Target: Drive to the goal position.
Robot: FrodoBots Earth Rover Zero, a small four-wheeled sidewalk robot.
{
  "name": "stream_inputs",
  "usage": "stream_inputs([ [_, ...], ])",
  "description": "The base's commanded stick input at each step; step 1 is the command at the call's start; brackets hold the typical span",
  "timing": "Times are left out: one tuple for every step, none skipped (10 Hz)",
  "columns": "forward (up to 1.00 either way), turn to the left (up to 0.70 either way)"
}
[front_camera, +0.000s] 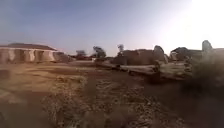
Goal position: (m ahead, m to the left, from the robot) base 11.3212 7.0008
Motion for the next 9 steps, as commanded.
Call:
stream_inputs([
  [0.69,0.00],
  [0.69,0.09],
  [0.69,0.23],
  [0.69,0.34],
  [0.69,0.34],
  [0.69,0.34],
  [0.70,0.35],
  [0.70,0.35],
  [0.70,0.35],
])
